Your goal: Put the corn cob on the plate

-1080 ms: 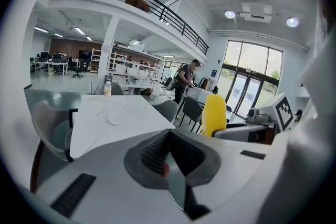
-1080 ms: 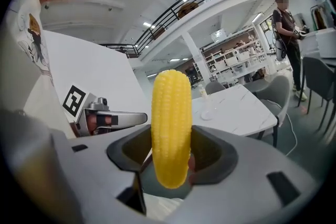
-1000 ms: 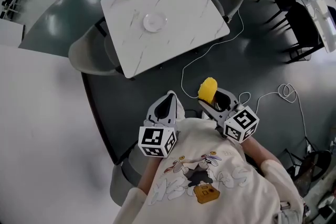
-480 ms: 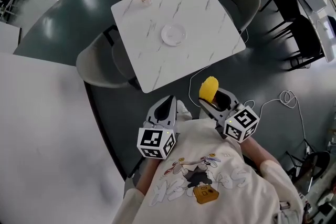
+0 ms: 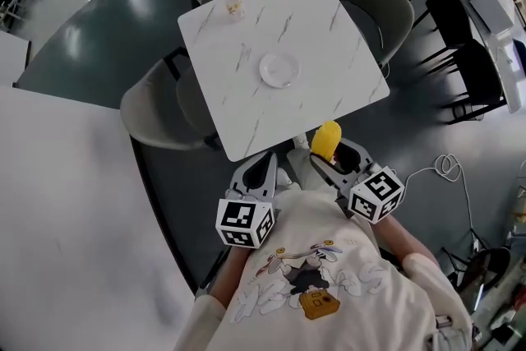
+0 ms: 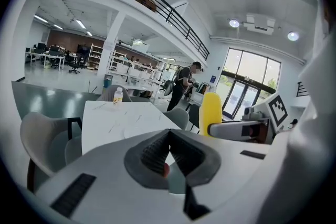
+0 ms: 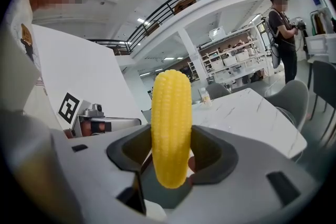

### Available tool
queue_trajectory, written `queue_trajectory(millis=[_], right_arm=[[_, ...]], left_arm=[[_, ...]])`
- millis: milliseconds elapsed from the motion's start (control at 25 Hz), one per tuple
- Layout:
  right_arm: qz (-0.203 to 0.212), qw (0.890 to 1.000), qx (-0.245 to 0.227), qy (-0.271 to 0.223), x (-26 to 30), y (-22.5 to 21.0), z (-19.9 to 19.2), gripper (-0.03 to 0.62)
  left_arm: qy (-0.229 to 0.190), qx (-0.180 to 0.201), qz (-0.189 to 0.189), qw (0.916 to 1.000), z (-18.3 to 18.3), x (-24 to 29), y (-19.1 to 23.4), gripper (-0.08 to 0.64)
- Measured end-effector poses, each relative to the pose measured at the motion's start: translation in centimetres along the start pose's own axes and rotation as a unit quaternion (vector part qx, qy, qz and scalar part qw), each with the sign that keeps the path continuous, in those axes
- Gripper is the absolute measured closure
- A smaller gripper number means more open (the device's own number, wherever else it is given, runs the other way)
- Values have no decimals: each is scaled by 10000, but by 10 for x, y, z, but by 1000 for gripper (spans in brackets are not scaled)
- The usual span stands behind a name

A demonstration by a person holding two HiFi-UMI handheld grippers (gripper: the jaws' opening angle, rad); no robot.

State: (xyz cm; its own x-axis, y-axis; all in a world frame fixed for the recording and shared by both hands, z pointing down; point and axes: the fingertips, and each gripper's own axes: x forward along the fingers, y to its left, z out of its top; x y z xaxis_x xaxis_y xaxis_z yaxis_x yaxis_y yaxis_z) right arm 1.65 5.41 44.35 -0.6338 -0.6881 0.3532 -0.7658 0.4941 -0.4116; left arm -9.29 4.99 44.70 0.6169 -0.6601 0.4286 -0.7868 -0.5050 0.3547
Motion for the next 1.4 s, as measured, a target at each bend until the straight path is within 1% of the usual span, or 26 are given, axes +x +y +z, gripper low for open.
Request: queue_trajectory(millis=[160,320,440,600,640,760,800,880,1160,1400], right_arm=[[175,9998,-69,60,32,-17,14,370],[329,9993,-129,84,59,-41,34,370],[295,9994,-102,154,78,-65,52,370],[344,9983,-343,325,100,-86,71,370],[352,9980,-327,400,106,-92,73,370],[438,9974,14,578,120,-110,80,370],[461,9971,55,609,124,-116,84,370],[448,9965,-69,697,133,-126,88,370],[485,9912,-425,1153,169,-149,81,370],[583,9846,-602,1532,201,-157,63,370]], left_arm=[[28,48,207,9998,11,18,29,554],[62,111,383,9992,28,39,48,554],[-22,-19,513,9987,47,56,61,554],[-22,-166,585,9981,61,81,80,554],[0,-176,583,9981,63,88,84,554],[36,-214,548,9983,70,105,93,554],[24,-235,544,9982,73,110,94,554],[5,-258,570,9980,79,118,99,554],[135,-448,735,9962,77,136,110,554],[221,-428,884,9949,73,159,124,554]])
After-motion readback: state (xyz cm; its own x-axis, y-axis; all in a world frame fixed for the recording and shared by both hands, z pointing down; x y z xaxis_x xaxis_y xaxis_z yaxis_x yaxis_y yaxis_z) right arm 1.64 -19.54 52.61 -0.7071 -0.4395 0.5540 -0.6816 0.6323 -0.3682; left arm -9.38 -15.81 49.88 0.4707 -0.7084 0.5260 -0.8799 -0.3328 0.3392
